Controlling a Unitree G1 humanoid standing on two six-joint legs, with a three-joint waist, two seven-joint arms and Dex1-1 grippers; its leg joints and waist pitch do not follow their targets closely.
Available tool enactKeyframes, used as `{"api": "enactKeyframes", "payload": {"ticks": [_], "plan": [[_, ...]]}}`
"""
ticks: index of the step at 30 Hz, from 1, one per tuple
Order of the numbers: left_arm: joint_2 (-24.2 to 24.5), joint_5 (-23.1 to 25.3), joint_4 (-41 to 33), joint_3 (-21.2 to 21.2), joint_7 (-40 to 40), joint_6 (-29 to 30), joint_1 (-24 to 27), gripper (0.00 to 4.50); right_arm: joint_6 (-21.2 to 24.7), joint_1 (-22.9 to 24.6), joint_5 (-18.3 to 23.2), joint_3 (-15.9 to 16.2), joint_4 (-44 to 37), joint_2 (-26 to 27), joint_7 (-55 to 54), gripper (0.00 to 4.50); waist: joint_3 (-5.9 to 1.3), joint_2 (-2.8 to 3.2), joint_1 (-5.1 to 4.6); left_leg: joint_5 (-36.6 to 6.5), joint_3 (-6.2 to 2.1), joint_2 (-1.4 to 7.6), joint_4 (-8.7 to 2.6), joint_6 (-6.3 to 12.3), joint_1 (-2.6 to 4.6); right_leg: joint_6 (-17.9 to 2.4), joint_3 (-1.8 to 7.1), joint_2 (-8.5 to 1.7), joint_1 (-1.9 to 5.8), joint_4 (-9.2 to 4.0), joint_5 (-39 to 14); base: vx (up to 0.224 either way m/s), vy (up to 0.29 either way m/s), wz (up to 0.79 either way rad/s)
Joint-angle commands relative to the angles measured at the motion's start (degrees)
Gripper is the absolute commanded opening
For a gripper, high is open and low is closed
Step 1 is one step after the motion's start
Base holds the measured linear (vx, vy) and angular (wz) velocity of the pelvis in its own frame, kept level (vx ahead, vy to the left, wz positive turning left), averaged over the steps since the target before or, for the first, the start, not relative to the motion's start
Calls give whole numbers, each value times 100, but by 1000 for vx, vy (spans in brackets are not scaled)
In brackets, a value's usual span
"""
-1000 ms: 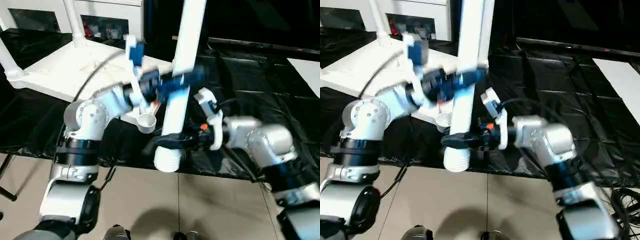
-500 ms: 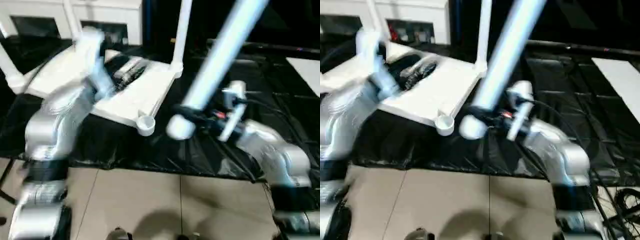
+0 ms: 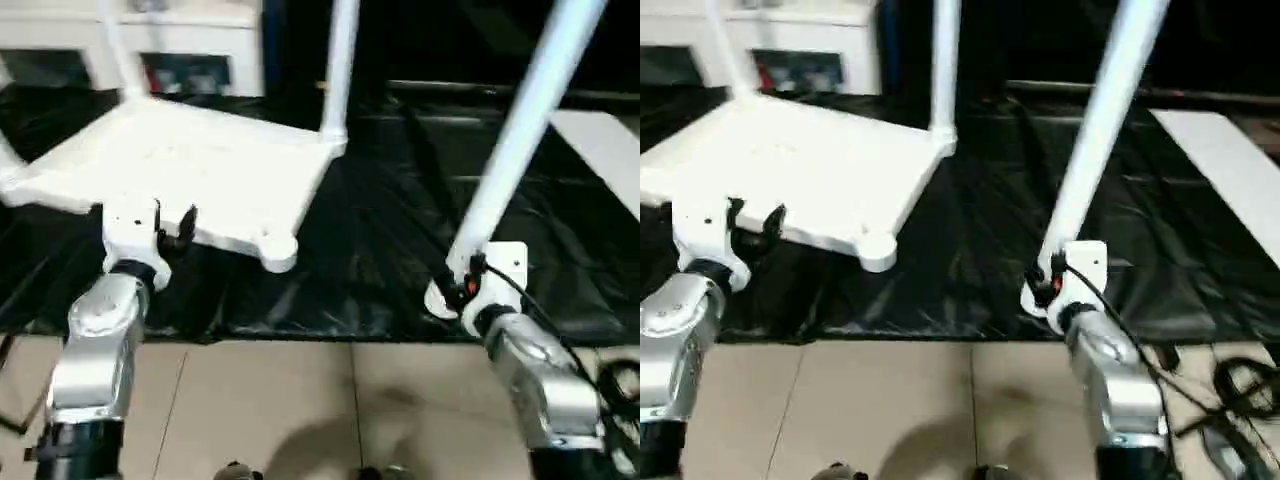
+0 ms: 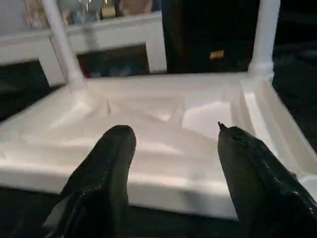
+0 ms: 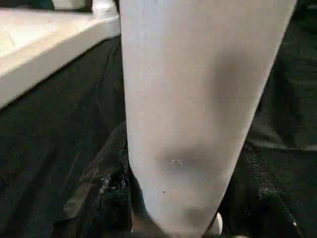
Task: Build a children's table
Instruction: Pick table leg, then move to table
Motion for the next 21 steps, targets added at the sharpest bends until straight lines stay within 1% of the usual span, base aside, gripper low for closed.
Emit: {"api": "enactKeyframes", "payload": {"ticks": [1, 2, 3, 4, 5, 6, 7, 8, 9, 10, 11, 12, 13, 14, 15, 16, 17, 18, 19, 20, 21], "plan": [[31, 44, -71, -9, 79, -58, 15, 303, -49, -32, -57, -1, -189, 55, -123, 188, -316, 20, -16, -2137, -101, 124, -154, 282, 128, 334, 215, -868, 342, -976, -5489, -31, 183, -21], [21, 69, -61, -5, 89, -94, 11, 303, -150, -37, -64, 27, -148, 63, -143, 188, -302, 63, -99, -2496, -71, 119, -256, 223, 150, 379, 1, -690, 348, -915, -5301, -31, 183, -21], [22, 96, -43, -7, 94, -119, -8, 303, -238, -47, -73, 76, -107, 46, -116, 188, -219, 355, -248, -4128, 98, 194, -1061, 5, -187, 99, -453, 56, 647, 127, -3666, -91, 214, -10], [15, 127, -13, -6, 102, -188, -36, 303, -297, -60, -96, 141, -68, 21, -70, 188, -237, 347, 165, -4928, 588, -30, -1316, -273, -472, -350, -485, 477, 726, 1090, -1554, -96, 174, 10], [-17, 135, 15, 10, 118, -215, -65, 303, -480, -68, -235, 241, -26, -19, -49, 188, -217, 366, 67, -4952, 685, 6, -1372, -177, -414, -382, -402, 489, 649, 1297, -1536, -96, 174, 10], [-33, 128, 25, 15, 132, -209, -76, 303, -606, -73, -320, 289, -1, -40, -49, 188, -573, -364, 51, -2519, 308, 231, 15, -419, 136, 589, 724, -695, 190, 227, -5167, 0, 0, 0], [-32, 129, 26, 9, 136, -210, -77, 303, -605, -75, -318, 295, -1, -39, -35, 188, -482, -227, 219, -1191, -92, -12, 820, -94, 128, 489, 1194, -1256, -134, -572, -5849, 9, -29, 19], [-27, 135, 28, -24, 160, -189, -86, 303, -589, -96, -309, 328, 6, -31, 34, 188, -533, -298, 149, -820, -309, -165, 903, 79, -232, 497, 1442, -1133, 167, -508, -5664, 9, -29, 19], [-24, 140, 28, -44, 169, -181, -90, 303, -535, -125, -248, 338, 3, -8, 122, 188, -400, -206, 280, -681, -624, -182, 990, 189, -705, 2, 1502, -1215, 512, -396, -4364, 6, 132, 9], [-28, 156, 29, -61, 184, -186, -93, 303, -501, -148, -181, 358, -15, 6, 217, 188, -460, -61, 402, -815, -696, 9, 817, 130, -628, -841, 1316, -1184, 568, -284, -3103, 17, 213, 2], [-29, 157, 29, -61, 184, -187, -93, 303, -499, -149, -178, 359, -15, 7, 221, 188, -507, -10, 416, -825, -670, 84, 559, 213, -513, -1228, 1204, -988, 562, -200, -2383, 17, 213, 2], [-41, 191, 18, -89, 198, -262, -73, 303, -437, -198, -145, 430, -37, 0, 316, 188, -630, 174, 180, 133, -542, 62, -203, 1637, 254, -1431, 485, 355, 40, 549, -806, -23, 235, 27], [-66, 170, -17, -91, 204, -219, -50, 303, -398, -216, -106, 466, -57, 7, 360, 188, -658, 309, 29, 258, -623, 189, -274, 2112, 454, -1143, 358, 516, -204, 911, -954, -22, 248, 18], [-82, 154, -44, -100, 204, -170, -38, 303, -375, -226, -69, 491, -72, 9, 409, 188, -694, 369, -8, 983, -728, 274, -321, 2695, 376, -477, 285, 480, -233, 1157, -1098, -22, 248, 18], [-89, 173, -61, -123, 221, -121, -41, 303, -388, -235, -30, 512, -74, 10, 457, 188, -652, 326, 49, 1358, -643, 384, -400, 2568, 150, -196, 277, 429, -238, 1154, -979, -39, 243, 2], [-89, 176, -61, -124, 223, -121, -41, 303, -391, -235, -29, 513, -74, 10, 458, 188, -636, 295, 51, 1266, -616, 433, -451, 2382, 71, -154, 303, 383, -177, 1082, -872, -68, 190, 1], [-85, 216, -60, -136, 248, -125, -50, 303, -402, -228, 17, 511, -76, 29, 488, 188, -612, 262, 59, 899, -587, 437, -519, 2103, -1, -161, 332, 349, -105, 1013, -807, -68, 190, 1], [-148, 91, -44, -92, 206, -64, -78, 303, -414, -207, 87, 512, -80, 49, 545, 188, -528, 103, 135, -1141, -496, 422, -491, 825, -22, -659, 731, -119, -9, 429, -793, -79, 131, 8], [-147, 87, -41, -93, 196, -73, -80, 303, -430, -206, 68, 521, -72, 42, 540, 188, -521, 72, 156, -1943, -340, 244, -382, 350, 40, -916, 821, -215, -59, 240, -1099, -84, 94, 19], [-134, 48, 1, -109, 76, -189, -107, 303, -628, -197, -162, 632, 20, -41, 481, 188, -517, 0, 130, -2405, -271, 138, -294, 71, 68, -1088, 882, -330, -24, 115, -1500, -84, 94, 19], [-59, 118, 5, -213, -33, -299, -82, 303, -665, -189, -223, 651, 90, -53, 504, 188, -499, 30, 150, -2553, -343, 194, -280, -133, 34, -1096, 921, -511, 148, -20, -2230, -67, 91, 4]]}}
